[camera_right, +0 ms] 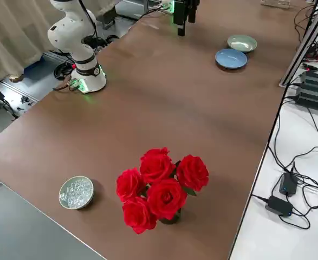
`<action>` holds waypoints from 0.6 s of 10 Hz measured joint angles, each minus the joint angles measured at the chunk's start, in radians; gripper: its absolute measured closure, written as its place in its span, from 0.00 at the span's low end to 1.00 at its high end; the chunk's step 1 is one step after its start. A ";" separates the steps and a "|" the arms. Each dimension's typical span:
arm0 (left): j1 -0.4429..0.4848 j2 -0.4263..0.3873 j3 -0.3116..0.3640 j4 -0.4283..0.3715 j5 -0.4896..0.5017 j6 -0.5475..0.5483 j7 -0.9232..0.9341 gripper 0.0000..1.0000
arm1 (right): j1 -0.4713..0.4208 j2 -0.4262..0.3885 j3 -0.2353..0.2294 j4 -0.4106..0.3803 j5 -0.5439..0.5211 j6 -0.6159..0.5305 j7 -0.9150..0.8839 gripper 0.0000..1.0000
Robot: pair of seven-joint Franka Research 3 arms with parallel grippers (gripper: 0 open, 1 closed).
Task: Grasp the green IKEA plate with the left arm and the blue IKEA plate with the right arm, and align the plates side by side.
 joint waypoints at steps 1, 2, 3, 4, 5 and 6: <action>-0.005 -0.001 0.000 0.000 0.000 -0.013 -0.001 0.00 | 0.000 0.002 0.000 0.000 0.000 -0.002 0.000 0.00; -0.010 -0.003 0.000 0.000 0.000 -0.018 0.001 0.03 | -0.001 0.004 0.000 0.000 0.000 -0.002 0.000 0.00; -0.011 -0.010 0.001 0.000 0.000 -0.022 0.024 0.08 | -0.003 0.005 0.000 0.000 0.003 -0.002 0.000 0.00; -0.011 -0.016 0.005 0.000 0.000 -0.034 0.061 0.06 | -0.004 0.005 0.000 0.000 0.005 -0.002 0.000 0.00; -0.011 -0.020 0.007 0.000 0.000 -0.044 0.087 0.05 | -0.004 0.005 0.000 0.000 0.006 -0.002 0.000 0.00; -0.011 -0.021 0.009 0.000 0.000 -0.046 0.097 0.05 | -0.004 0.006 0.000 0.000 0.007 -0.002 0.000 0.00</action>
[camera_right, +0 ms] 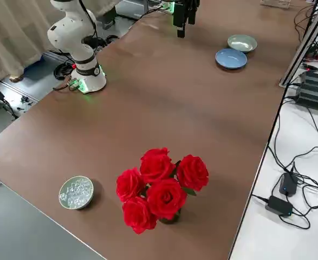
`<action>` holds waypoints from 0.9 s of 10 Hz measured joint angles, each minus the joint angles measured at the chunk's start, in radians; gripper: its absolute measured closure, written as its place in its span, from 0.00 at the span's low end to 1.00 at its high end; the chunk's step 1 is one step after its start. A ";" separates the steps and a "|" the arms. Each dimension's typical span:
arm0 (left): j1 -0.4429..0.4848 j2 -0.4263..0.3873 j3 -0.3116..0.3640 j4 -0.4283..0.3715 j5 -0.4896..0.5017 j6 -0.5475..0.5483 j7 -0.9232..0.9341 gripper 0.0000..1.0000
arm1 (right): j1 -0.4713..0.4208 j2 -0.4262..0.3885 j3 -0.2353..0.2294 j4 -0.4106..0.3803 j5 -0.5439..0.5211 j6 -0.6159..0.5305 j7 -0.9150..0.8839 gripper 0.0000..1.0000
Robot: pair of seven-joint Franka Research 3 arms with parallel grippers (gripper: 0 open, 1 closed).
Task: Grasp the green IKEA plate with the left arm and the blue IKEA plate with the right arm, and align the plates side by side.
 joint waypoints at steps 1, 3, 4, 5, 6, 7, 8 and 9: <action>0.000 0.000 0.000 0.000 0.000 0.000 0.002 0.04 | -0.002 0.000 0.000 0.000 0.000 0.000 0.000 0.00; -0.001 0.000 0.000 0.000 0.006 0.000 0.002 0.04 | -0.014 0.000 0.000 0.000 0.002 0.001 0.000 0.00; -0.004 0.000 0.000 -0.001 0.017 0.000 0.001 0.04 | -0.017 0.000 0.001 0.000 0.002 0.002 0.000 0.00; -0.008 0.000 0.000 -0.001 0.025 0.000 0.000 0.04 | -0.017 0.000 0.001 0.000 0.002 0.002 0.000 0.00; -0.010 -0.001 0.000 -0.001 0.026 0.000 -0.002 0.04 | -0.019 0.000 0.001 0.000 0.006 0.001 0.000 0.00; -0.009 -0.001 0.000 -0.001 0.026 0.000 -0.004 0.04 | -0.024 0.000 0.001 0.000 0.017 0.001 0.000 0.00; -0.008 -0.002 0.002 -0.001 0.026 0.000 -0.004 0.04 | -0.032 0.000 0.001 0.000 0.030 0.000 0.000 0.00; -0.008 -0.003 0.003 -0.001 0.026 0.000 -0.004 0.03 | -0.039 0.000 0.001 0.000 0.038 0.000 0.000 0.00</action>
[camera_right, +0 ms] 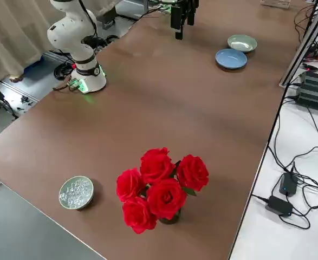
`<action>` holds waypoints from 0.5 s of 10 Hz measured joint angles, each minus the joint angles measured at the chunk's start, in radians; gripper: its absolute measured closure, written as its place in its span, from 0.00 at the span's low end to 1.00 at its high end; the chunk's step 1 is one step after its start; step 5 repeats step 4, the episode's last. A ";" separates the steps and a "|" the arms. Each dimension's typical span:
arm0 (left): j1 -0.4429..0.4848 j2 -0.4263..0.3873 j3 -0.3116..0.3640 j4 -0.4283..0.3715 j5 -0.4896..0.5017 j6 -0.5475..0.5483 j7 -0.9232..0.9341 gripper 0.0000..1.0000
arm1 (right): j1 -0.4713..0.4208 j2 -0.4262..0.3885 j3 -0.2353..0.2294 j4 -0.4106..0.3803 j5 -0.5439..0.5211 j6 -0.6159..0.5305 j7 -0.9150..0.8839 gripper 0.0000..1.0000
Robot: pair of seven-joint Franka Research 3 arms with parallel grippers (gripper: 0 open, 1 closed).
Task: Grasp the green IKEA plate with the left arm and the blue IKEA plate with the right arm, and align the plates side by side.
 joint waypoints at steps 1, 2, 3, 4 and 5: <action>0.000 0.000 0.001 0.000 0.000 0.000 -0.001 0.03 | -0.003 0.000 0.000 0.000 0.001 -0.001 0.000 0.00; 0.001 0.000 0.002 0.000 0.000 0.000 -0.001 0.03 | -0.005 0.000 0.000 0.000 0.001 -0.008 0.000 0.00; 0.002 0.000 0.003 0.000 0.000 0.000 -0.001 0.03 | -0.006 0.000 0.000 0.001 0.001 -0.014 0.000 0.00; 0.002 0.000 0.004 0.000 0.000 0.000 -0.001 0.03 | -0.007 0.000 0.000 0.001 0.001 -0.016 0.000 0.00; 0.002 0.000 0.004 0.000 0.000 0.000 -0.001 0.03 | -0.007 0.000 0.000 0.001 0.001 -0.016 0.000 0.00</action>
